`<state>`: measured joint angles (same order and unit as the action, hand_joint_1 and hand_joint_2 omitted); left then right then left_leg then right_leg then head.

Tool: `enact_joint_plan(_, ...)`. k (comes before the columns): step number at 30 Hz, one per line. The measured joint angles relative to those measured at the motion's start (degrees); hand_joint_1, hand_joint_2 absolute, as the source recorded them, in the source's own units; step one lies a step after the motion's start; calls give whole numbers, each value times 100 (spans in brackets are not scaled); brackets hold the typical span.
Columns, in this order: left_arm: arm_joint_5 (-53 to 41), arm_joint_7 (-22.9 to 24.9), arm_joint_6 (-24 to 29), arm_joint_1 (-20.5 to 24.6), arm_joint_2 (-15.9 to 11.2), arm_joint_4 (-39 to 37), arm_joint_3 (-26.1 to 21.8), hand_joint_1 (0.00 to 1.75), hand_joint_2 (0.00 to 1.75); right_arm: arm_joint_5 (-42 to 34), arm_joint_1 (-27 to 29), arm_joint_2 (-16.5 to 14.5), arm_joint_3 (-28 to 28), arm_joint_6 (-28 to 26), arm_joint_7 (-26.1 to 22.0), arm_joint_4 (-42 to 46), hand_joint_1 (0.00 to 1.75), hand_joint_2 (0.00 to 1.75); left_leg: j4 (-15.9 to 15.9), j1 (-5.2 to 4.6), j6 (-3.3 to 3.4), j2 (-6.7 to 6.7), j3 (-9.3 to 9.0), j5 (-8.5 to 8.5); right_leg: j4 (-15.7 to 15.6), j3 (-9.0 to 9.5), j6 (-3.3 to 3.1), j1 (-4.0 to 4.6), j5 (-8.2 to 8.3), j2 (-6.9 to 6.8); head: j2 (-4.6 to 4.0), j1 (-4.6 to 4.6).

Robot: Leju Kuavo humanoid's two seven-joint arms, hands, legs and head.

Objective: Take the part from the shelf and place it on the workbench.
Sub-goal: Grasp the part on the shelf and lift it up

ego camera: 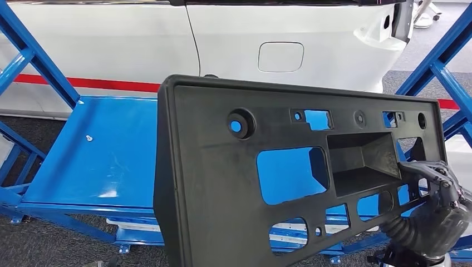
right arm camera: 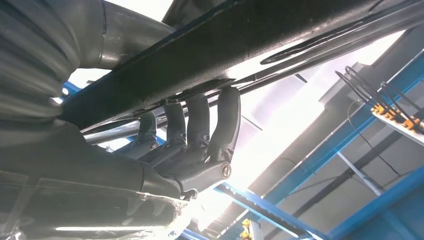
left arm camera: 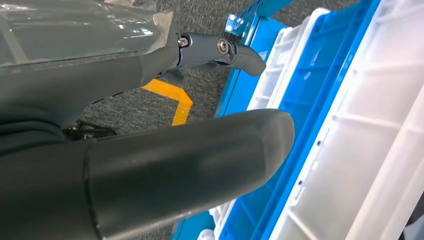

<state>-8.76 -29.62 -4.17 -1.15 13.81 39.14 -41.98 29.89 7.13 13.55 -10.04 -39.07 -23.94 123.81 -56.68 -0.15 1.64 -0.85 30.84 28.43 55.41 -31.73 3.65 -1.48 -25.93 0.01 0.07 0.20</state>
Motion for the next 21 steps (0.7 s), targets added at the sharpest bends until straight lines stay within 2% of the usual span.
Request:
enact_joint_plan(2,10,22,0,-6,11,54,-25,0,0,-59,59,2,36,34,-33,27,175,175,35,-1,51,3,-20,-16,2,-7,38,-23,-12,-1,0,-2)
enact_joint_plan(4,16,36,0,-7,30,101,-49,0,0,-79,90,6,66,42,-45,53,175,175,104,23,112,19,-77,-42,219,-105,38,-32,-127,-2,0,13)
enact_joint_plan(5,20,47,0,-7,39,119,-58,0,0,-84,102,9,77,42,-49,60,175,175,131,37,140,29,-108,-48,512,-247,16,-33,-258,-2,0,27)
enact_joint_plan(7,26,62,0,-8,56,134,-67,0,0,-91,135,15,90,43,-53,61,175,175,134,28,169,41,-135,-27,1343,-663,-26,-25,-561,-1,0,45)
enact_joint_plan(8,27,66,0,-9,63,136,-69,0,0,-92,154,16,94,43,-54,61,175,175,132,24,174,41,-147,-11,1663,-842,-16,-24,-642,-1,0,45)
enact_joint_plan(9,27,66,0,-11,67,136,-72,0,0,-94,169,17,98,43,-54,60,175,175,128,24,170,39,-165,4,1780,-922,19,-28,-629,-1,0,45)
enact_joint_plan(10,28,66,1,-12,69,136,-74,0,0,-98,175,19,101,44,-54,60,175,175,121,32,153,35,-193,24,1646,-874,75,-36,-516,-2,0,46)
enact_joint_plan(12,28,69,7,-14,74,140,-81,0,0,-107,175,20,106,61,-55,60,175,175,91,52,88,19,-253,88,880,-513,185,-64,-177,-9,0,50)
enact_joint_plan(13,27,71,13,-13,79,145,-87,0,0,-115,178,19,107,84,-57,60,175,175,72,52,44,9,-263,127,556,-332,194,-57,-50,2,0,50)
enact_joint_plan(14,26,74,20,-13,83,156,-95,0,0,-126,180,19,108,109,-59,61,175,175,50,46,4,0,-265,160,353,-218,173,-43,10,13,0,52)
enact_joint_plan(15,25,77,28,-13,87,169,-103,0,0,-143,179,17,111,139,-61,61,175,175,34,36,-31,-6,-256,185,290,-174,123,-25,1,26,0,49)
enact_joint_plan(16,22,79,40,-14,93,184,-110,0,0,-159,177,13,114,167,-62,61,175,175,25,31,-54,-12,-249,197,313,-177,73,-5,-8,42,0,41)
enact_joint_plan(18,5,85,63,-16,99,221,-124,0,0,-187,160,1,122,232,-61,60,175,175,-28,48,-104,-8,-232,267,299,-190,-5,-44,-39,43,0,26)
enact_joint_plan(19,-8,89,74,-16,100,241,-135,0,0,-195,151,-8,128,274,-59,61,175,175,-144,59,-129,6,-184,370,294,-192,-53,-61,-41,39,0,19)
enact_joint_plan(21,-32,111,87,-16,104,273,-157,0,0,-206,135,-30,139,365,-47,61,175,175,-714,73,-174,34,67,740,288,-199,-145,-58,-42,22,0,8)
